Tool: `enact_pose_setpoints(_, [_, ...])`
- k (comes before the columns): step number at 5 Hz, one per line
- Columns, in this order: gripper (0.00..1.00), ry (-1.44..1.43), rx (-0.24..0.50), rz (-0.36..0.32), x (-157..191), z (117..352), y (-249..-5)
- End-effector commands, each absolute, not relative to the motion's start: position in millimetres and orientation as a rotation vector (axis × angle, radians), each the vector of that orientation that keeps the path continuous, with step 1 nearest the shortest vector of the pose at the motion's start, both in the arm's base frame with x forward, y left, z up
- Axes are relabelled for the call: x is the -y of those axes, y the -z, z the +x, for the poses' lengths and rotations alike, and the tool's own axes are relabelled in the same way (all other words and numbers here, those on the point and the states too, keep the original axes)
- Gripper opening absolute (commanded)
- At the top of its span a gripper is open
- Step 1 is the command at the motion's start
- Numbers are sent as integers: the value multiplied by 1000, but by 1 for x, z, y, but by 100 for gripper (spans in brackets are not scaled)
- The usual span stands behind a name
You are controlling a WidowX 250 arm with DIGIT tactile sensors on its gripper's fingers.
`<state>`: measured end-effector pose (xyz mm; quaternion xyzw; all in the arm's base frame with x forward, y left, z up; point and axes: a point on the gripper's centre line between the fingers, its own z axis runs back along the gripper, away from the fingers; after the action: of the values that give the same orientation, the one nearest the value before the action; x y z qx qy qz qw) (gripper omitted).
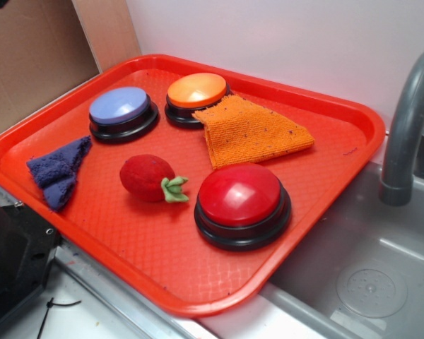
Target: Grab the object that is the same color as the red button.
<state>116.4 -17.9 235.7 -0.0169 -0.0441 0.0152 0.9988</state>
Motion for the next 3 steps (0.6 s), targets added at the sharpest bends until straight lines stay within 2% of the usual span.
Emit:
enact_pose_setpoints(1, [100,-30,88,-34,18,116,-236])
enact_pose_setpoints(3, [100,454,120,-76,21,135,-220])
